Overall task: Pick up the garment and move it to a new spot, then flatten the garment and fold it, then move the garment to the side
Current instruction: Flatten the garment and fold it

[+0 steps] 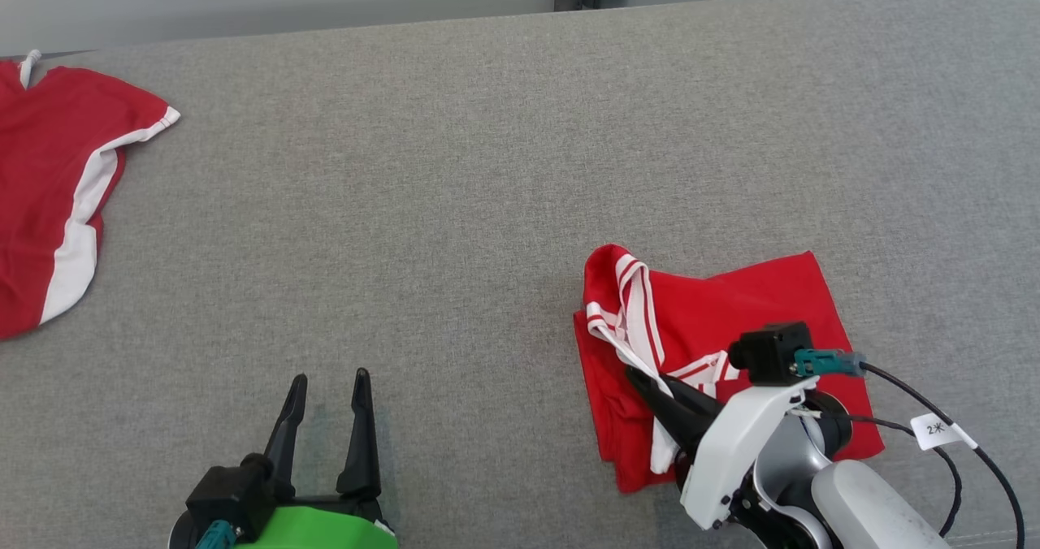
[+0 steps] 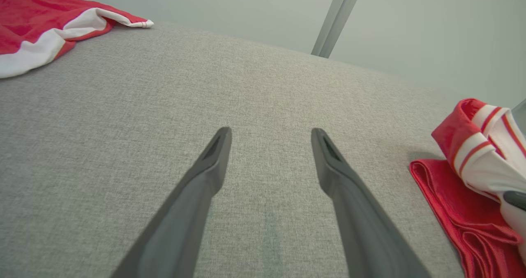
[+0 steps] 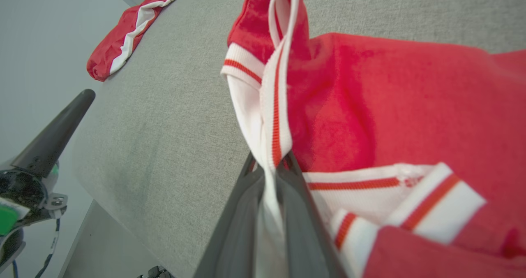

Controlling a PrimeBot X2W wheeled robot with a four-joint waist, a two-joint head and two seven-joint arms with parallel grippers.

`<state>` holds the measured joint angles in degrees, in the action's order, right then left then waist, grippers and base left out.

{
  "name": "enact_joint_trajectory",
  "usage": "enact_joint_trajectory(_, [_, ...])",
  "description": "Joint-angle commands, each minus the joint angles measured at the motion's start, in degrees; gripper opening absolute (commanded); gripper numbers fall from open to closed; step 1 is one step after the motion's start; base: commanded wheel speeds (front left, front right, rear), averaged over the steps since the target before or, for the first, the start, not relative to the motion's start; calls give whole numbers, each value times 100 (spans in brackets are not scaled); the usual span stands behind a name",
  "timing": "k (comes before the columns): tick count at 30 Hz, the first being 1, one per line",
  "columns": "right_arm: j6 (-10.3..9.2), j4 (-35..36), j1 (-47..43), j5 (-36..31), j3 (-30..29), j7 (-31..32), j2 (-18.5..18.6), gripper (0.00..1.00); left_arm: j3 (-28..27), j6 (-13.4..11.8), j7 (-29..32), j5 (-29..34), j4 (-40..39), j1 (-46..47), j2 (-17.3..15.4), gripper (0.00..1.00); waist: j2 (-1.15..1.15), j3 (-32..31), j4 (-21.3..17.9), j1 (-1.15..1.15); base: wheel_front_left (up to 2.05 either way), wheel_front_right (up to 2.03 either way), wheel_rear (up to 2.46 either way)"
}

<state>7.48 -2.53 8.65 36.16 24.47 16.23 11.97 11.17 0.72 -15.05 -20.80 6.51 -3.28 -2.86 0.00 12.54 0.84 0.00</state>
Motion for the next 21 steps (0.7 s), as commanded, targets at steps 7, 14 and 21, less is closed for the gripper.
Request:
enact_joint_trajectory(7, [2,-263,245,-423,7,-482,-218,100,14,34,-14,0,80,-58,-8,100,0,-86,47,0,0,0,0])
enact_joint_trajectory(14, [1,268,-206,-858,-615,-1918,106,100,-145,157,-14,106,161,-191,-8,100,0,-454,167,0,0,0,0])
enact_joint_trajectory(21, [-1,221,-766,-2005,-2088,-3009,564,100,-220,163,-9,114,116,-355,-9,100,0,-787,227,0,0,0,0])
